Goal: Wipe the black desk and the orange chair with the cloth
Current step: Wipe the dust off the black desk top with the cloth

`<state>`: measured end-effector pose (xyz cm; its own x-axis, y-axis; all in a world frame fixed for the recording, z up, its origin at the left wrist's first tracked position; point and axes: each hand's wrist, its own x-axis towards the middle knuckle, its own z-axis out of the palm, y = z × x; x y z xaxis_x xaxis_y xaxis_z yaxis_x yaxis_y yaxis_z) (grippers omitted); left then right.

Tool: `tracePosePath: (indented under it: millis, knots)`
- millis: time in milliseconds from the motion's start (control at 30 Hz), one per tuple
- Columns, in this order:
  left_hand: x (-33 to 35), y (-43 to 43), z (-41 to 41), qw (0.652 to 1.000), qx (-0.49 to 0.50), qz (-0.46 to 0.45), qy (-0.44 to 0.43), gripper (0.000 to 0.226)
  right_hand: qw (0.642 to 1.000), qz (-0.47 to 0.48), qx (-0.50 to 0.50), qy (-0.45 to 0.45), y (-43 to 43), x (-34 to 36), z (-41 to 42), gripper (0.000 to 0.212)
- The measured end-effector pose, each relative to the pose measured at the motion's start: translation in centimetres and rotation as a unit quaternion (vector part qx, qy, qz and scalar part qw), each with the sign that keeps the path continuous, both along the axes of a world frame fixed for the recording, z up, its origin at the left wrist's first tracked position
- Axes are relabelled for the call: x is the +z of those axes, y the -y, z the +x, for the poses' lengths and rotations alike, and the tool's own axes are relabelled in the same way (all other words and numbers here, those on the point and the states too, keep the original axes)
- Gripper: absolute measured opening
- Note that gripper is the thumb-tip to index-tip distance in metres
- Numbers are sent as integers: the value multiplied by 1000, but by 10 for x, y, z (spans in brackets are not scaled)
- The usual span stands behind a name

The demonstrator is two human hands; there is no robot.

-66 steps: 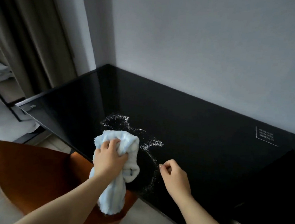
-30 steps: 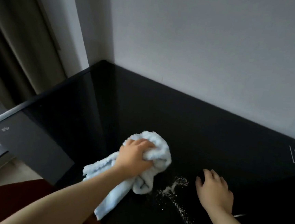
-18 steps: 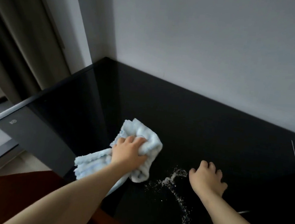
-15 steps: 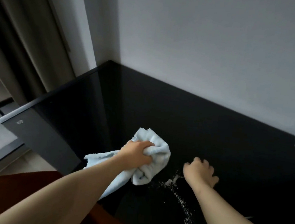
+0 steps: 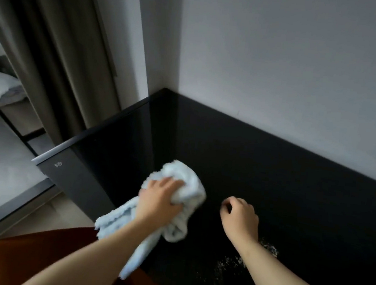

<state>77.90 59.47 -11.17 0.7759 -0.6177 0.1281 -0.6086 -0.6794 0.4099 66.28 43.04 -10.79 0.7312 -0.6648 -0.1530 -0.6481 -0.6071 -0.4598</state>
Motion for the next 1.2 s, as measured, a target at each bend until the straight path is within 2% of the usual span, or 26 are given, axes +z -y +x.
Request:
tracePosePath:
  millis: [67, 133, 233, 300, 367, 433, 567, 633, 700, 733, 800, 867, 967, 1100, 1200]
  knots:
    - [6, -22, 43, 994, 93, -33, 48, 57, 999, 16, 9, 30, -3, -1, 13, 16]
    - [6, -41, 89, 981, 189, -9, 46, 53, 998, 22, 12, 55, -5, -3, 26, 15]
    - [-4, -53, 140, 938, 336, 48, -73, 49, 998, 16, 5, 64, -4, -9, 43, 14]
    - [-13, -49, 156, 912, 373, 71, -154, 51, 998, 20, -5, 63, -3, -13, 52, 14]
    - [-21, -30, 160, 914, 361, 90, -160, 55, 997, 26, -9, 66, -2, -17, 57, 15]
    - [-21, 1, 149, 942, 299, 108, -110, 52, 996, 31, -17, 80, -1, -18, 60, 16]
    - [-27, 57, 75, 991, 90, 87, -43, 48, 992, 38, -62, 107, 9, -11, 59, 17]
    - [-30, 64, 30, 996, -47, 55, -50, 55, 989, 26, -74, 122, 16, -7, 54, 17]
    - [-23, 55, 16, 988, -127, -13, -81, 54, 988, 28, -77, 134, 22, -4, 48, 18]
    - [-17, 49, 25, 989, -119, -56, -69, 52, 987, 33, -78, 138, 24, -3, 45, 19]
    - [-9, 33, 59, 995, -13, -93, -21, 51, 986, 52, -76, 137, 28, -4, 41, 20]
    - [-2, 13, 99, 992, 120, -31, -17, 48, 987, 64, -77, 128, 29, -7, 39, 20]
    - [-8, 8, 121, 965, 230, 57, -111, 36, 986, 70, -104, 110, 30, -9, 37, 20]
    - [-17, 55, 97, 970, 204, 82, -99, 36, 988, 46, -109, 103, 31, -10, 24, 22]
    - [-25, 82, 61, 988, 107, 107, -40, 41, 988, 20, -113, 106, 32, -13, 11, 23]
